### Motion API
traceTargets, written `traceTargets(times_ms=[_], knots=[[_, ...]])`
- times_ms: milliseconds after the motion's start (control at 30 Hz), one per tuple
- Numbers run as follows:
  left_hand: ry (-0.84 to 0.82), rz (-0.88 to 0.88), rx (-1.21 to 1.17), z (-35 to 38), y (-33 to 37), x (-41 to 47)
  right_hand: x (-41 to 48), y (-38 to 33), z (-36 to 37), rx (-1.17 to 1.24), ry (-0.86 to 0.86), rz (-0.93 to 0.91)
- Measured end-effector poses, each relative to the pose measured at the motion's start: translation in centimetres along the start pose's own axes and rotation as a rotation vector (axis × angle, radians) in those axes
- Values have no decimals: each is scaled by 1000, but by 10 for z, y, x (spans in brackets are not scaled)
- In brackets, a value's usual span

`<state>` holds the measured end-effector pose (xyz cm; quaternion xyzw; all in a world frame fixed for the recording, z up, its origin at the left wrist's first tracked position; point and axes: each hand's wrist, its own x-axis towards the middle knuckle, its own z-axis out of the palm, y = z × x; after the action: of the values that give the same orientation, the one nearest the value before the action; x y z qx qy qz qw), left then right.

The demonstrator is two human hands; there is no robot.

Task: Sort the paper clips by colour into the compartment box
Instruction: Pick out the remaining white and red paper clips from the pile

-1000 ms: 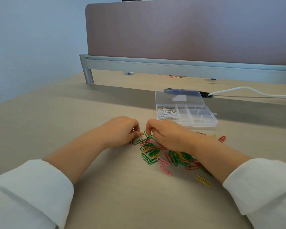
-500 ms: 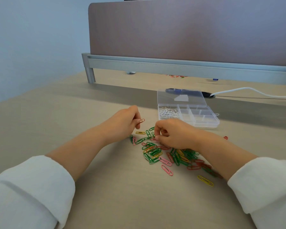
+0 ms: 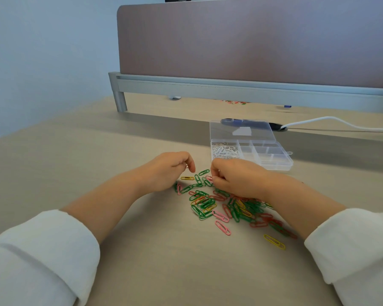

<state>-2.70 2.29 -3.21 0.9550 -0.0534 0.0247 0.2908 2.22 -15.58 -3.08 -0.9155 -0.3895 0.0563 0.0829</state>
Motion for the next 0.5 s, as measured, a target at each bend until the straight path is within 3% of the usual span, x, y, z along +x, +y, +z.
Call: traceTargets(times_ms=[367,500], knots=[[-61,65,206,0,3,0,0,-2,0,-61,46,-53],[-122,100,150,-5,4,-4,-1,-2,3,-29,50,-16]])
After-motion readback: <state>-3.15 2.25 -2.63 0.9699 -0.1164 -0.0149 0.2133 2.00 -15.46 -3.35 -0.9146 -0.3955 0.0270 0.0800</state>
